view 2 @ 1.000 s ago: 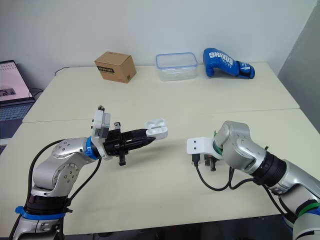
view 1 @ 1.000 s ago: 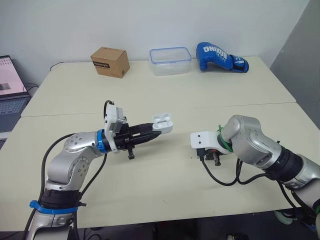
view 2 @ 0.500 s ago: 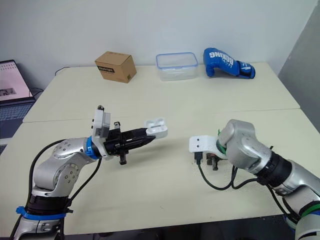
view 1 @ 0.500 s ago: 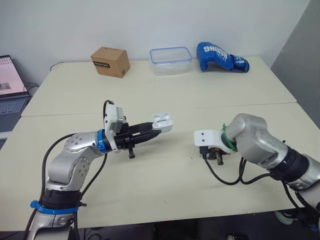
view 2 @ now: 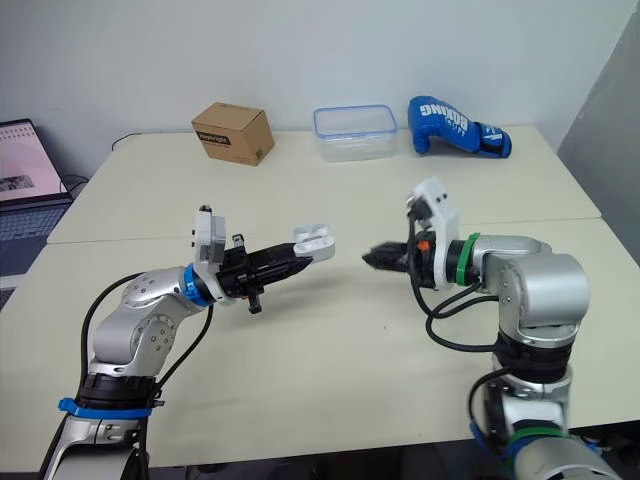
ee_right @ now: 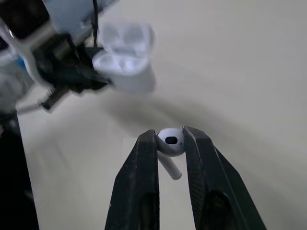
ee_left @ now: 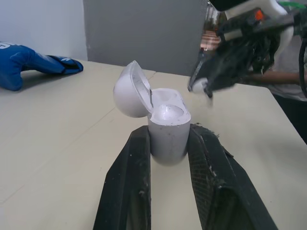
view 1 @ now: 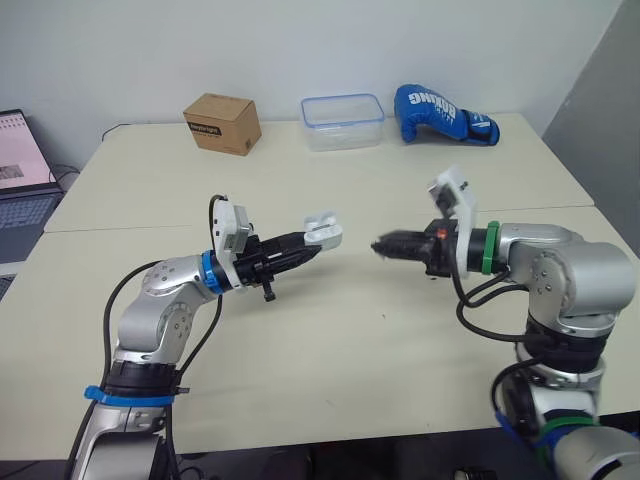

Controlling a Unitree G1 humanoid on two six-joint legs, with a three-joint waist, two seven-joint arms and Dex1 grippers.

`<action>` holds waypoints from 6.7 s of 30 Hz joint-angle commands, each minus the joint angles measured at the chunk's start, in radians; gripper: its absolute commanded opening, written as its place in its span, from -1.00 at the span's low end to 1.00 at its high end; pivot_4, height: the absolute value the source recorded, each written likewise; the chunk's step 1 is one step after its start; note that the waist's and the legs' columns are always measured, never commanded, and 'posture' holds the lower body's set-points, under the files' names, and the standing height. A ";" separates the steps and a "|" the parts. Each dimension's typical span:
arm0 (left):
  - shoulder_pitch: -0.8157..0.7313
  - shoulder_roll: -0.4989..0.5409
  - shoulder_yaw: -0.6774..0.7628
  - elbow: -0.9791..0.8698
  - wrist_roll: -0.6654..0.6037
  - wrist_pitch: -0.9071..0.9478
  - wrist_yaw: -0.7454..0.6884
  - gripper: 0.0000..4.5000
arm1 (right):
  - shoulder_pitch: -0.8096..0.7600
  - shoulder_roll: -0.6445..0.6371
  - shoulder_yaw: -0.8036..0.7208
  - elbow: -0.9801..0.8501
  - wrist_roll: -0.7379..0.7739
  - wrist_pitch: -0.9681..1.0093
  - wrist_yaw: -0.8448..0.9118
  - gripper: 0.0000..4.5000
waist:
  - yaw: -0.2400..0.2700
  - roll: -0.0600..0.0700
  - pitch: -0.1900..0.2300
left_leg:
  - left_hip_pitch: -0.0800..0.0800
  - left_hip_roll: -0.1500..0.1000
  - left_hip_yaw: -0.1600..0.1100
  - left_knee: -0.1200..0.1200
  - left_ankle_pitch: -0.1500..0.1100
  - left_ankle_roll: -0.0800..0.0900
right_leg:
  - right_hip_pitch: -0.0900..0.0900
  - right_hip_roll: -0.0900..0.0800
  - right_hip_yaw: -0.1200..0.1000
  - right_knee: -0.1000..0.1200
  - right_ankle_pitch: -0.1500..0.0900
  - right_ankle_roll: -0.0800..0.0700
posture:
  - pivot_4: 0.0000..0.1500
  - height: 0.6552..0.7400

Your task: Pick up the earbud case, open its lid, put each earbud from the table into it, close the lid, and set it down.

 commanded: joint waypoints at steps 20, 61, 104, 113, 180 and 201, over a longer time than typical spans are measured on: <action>-0.148 -0.112 -0.017 0.111 0.082 -0.121 0.009 -0.68 | 0.039 0.362 -0.136 -0.224 0.277 -0.102 -0.520 -0.83 | -0.006 0.001 0.000 | 0.000 0.000 0.002 0.000 0.001 -0.001 | -0.005 0.000 0.002 0.007 0.000 0.000 | 1.00 0.78; -0.251 -0.189 -0.044 0.146 0.094 -0.069 0.060 -0.68 | 0.188 0.341 0.167 -0.125 0.391 -0.544 -0.906 -0.83 | -0.020 0.001 0.000 | 0.000 0.001 0.007 0.000 0.001 -0.001 | -0.010 -0.001 0.003 0.010 0.000 0.000 | 1.00 0.78; -0.241 -0.202 -0.041 0.108 0.084 -0.060 0.101 -0.68 | 0.181 0.278 0.197 -0.083 0.433 -0.622 -0.990 -0.83 | -0.022 0.001 0.000 | 0.000 0.001 0.007 -0.001 0.001 -0.001 | -0.010 -0.001 0.003 0.010 0.000 0.000 | 1.00 0.78; -0.265 -0.211 -0.039 0.100 0.079 -0.046 0.119 -0.68 | 0.181 0.275 0.217 -0.068 0.419 -0.625 -1.013 -0.83 | -0.022 0.001 0.000 | 0.000 0.001 0.008 0.000 0.001 -0.001 | -0.010 -0.001 0.003 0.010 0.000 0.000 | 1.00 0.78; -0.031 0.051 0.052 -0.152 -0.090 0.108 -0.065 -0.68 | -0.357 -0.680 1.048 0.691 -0.148 -0.894 0.235 0.10 | -0.024 0.000 0.001 | -0.004 0.002 0.009 -0.001 0.000 0.001 | -0.009 -0.001 0.001 0.001 0.000 0.000 | 1.00 0.78; 0.040 0.057 0.057 -0.234 -0.110 0.115 0.009 -0.68 | -0.356 -0.518 0.988 0.953 -0.396 -1.116 0.399 0.10 | -0.024 0.000 0.001 | -0.004 0.001 0.009 -0.001 0.000 0.000 | -0.009 -0.002 0.001 0.001 0.001 0.000 | 1.00 0.78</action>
